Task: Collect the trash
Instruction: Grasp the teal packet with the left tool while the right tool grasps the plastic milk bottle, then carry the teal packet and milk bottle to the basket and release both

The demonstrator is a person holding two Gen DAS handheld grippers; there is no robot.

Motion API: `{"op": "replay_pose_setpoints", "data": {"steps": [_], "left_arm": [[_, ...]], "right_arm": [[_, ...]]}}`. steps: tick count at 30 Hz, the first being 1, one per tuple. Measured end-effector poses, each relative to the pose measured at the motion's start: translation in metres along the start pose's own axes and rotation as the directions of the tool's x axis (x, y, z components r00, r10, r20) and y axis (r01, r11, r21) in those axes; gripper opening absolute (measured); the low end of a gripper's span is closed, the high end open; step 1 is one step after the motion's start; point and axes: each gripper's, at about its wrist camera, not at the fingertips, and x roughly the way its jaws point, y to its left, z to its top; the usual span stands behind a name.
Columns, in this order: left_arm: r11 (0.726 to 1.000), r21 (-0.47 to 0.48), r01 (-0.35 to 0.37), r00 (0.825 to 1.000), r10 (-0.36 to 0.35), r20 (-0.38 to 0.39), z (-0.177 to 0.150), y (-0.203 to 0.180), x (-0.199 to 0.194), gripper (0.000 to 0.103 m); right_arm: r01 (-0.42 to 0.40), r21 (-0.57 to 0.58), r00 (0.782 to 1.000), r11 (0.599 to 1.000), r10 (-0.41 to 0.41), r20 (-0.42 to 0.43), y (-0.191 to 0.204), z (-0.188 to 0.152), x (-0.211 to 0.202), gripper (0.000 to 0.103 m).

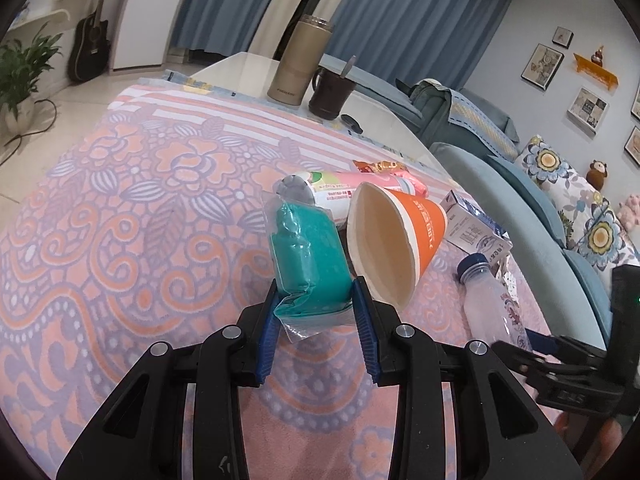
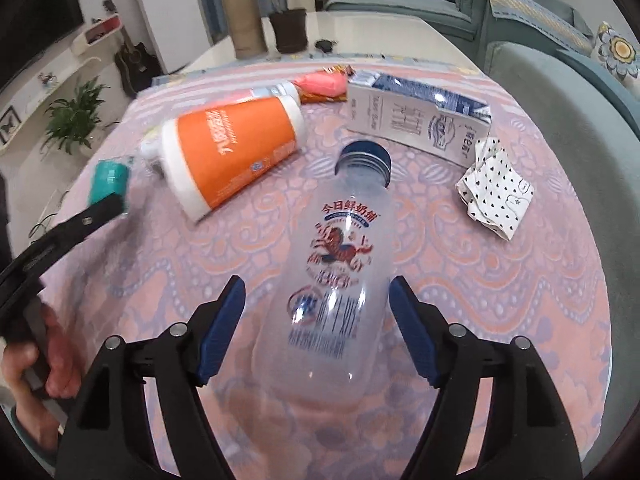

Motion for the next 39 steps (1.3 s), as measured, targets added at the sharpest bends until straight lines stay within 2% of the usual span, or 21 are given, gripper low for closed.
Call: {"op": "replay_pose_setpoints", "data": {"steps": [5, 7, 15, 24, 27, 31, 39], "left_arm": [[1.000, 0.002, 0.006, 1.000, -0.006, 0.002, 0.000, 0.001, -0.001, 0.033], [1.000, 0.001, 0.008, 1.000, -0.008, 0.002, 0.000, 0.001, -0.001, 0.033], [1.000, 0.004, 0.006, 1.000, -0.006, 0.006, 0.001, 0.000, -0.002, 0.033], [0.999, 0.026, 0.033, 0.999, -0.034, 0.040, 0.002, -0.009, -0.017, 0.033], [0.997, 0.021, 0.068, 0.996, -0.069, 0.061, 0.003, -0.020, -0.028, 0.033], [0.993, 0.062, 0.096, 0.991, -0.101, 0.083, 0.005, -0.046, -0.043, 0.033], [0.968, 0.181, 0.172, 0.978, -0.190, 0.088, 0.007, -0.119, -0.060, 0.033]], "right_arm": [[0.001, 0.042, 0.999, 0.999, 0.001, -0.053, -0.005, 0.003, 0.020, 0.070], [0.017, 0.030, 0.998, 0.999, -0.015, -0.059, -0.004, 0.001, 0.024, 0.060], [0.024, 0.014, 1.000, 1.000, -0.024, -0.008, -0.003, -0.004, 0.012, 0.055], [-0.015, 0.084, 0.999, 0.996, 0.011, 0.045, -0.030, -0.010, -0.016, 0.053], [-0.032, 0.095, 0.998, 0.995, 0.027, 0.053, -0.037, -0.015, -0.025, 0.053], [-0.051, 0.096, 0.996, 0.994, 0.044, 0.075, -0.041, -0.022, -0.041, 0.053], [-0.065, 0.110, 0.979, 0.992, 0.042, 0.202, -0.060, -0.032, -0.097, 0.053]]}}
